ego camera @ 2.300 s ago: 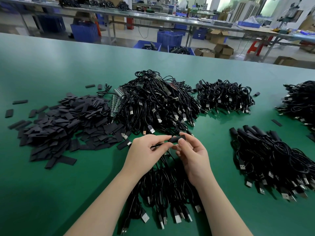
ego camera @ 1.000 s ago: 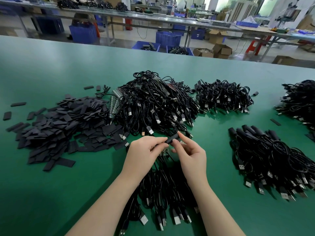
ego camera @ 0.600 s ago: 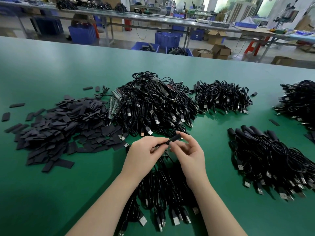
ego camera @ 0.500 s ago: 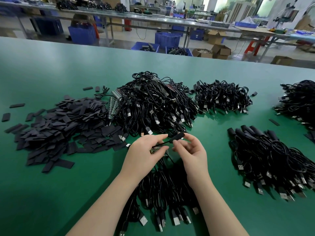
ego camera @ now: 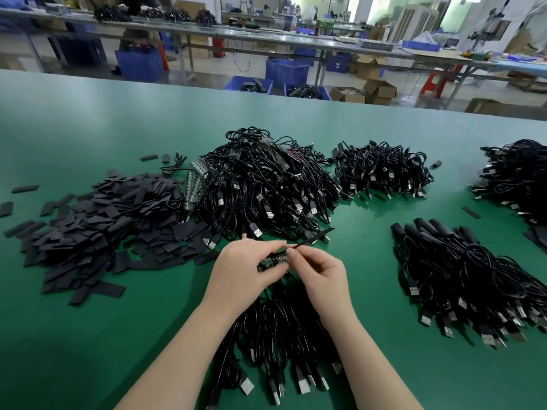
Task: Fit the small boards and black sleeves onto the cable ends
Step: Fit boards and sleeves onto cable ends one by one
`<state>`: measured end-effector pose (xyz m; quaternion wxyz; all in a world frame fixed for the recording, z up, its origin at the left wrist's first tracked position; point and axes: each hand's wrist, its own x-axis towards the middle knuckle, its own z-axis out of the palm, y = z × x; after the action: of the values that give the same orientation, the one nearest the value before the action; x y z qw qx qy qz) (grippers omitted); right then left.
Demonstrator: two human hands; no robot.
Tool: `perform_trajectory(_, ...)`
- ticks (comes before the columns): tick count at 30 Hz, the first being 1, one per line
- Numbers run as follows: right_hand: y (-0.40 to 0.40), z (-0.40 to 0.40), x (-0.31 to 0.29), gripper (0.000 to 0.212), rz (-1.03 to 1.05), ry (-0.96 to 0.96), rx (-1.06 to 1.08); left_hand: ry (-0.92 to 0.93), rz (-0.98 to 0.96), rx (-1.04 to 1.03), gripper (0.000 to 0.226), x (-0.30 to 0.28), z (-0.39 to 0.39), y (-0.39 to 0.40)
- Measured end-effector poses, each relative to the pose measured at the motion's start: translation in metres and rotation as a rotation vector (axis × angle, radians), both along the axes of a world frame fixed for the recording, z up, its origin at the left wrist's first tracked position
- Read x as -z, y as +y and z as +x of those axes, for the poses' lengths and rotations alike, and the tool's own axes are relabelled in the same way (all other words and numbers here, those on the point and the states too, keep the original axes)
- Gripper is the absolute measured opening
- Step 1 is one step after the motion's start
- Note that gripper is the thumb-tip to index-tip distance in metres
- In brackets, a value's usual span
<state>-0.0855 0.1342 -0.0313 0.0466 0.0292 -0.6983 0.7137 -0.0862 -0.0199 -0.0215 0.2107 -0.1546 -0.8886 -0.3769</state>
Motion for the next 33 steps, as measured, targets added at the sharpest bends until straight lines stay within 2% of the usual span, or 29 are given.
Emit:
perform_trajectory(2, 0.003, 0.001, -0.006, 0.017, -0.106, -0.019, 0.03, 0.028, 0.007, 0.01, 0.062, -0.001, -0.001, 0.0)
perform_trajectory(4, 0.01, -0.001, -0.02, 0.012, -0.248, -0.019, 0.076, 0.042, 0.036, -0.041, 0.072, -0.002, 0.0, -0.001)
perform_trajectory(6, 0.026, -0.004, -0.043, 0.013, -0.34, 0.033, 0.171, 0.03, 0.066, -0.086, 0.068, -0.002, 0.0, -0.003)
perform_trajectory(8, 0.05, -0.004, -0.069, 0.011, -0.251, 0.111, 0.305, -0.003, 0.066, -0.09, 0.061, -0.002, 0.001, -0.005)
perform_trajectory(11, 0.097, 0.002, -0.099, 0.012, 0.145, 0.198, 0.566, -0.033, 0.082, -0.104, 0.041, -0.003, 0.001, -0.004)
perform_trajectory(13, 0.133, 0.001, -0.107, 0.021, 0.623, 0.19, 0.756, -0.021, 0.063, -0.146, 0.026, -0.002, 0.0, -0.001)
perform_trajectory(15, 0.166, -0.006, -0.104, 0.026, 1.06, 0.067, 0.873, -0.043, 0.044, -0.182, 0.023, -0.001, 0.001, 0.002)
perform_trajectory(19, 0.197, -0.019, -0.072, 0.038, 1.454, -0.282, 0.654, -0.163, -0.048, -0.214, 0.025, 0.005, -0.002, -0.003)
perform_trajectory(24, 0.21, -0.033, -0.06, 0.043, 1.485, -0.395, 0.55, -0.371, -0.226, -0.183, 0.034, 0.015, -0.007, -0.003)
perform_trajectory(27, 0.216, -0.043, -0.061, 0.049, 1.526, -0.491, 0.473, -0.366, -0.223, -0.195, 0.033, 0.019, -0.008, -0.001)
perform_trajectory(33, 0.224, -0.058, -0.061, 0.059, 1.512, -0.528, 0.366, -0.348, -0.175, -0.189, 0.031, 0.021, -0.011, -0.001)
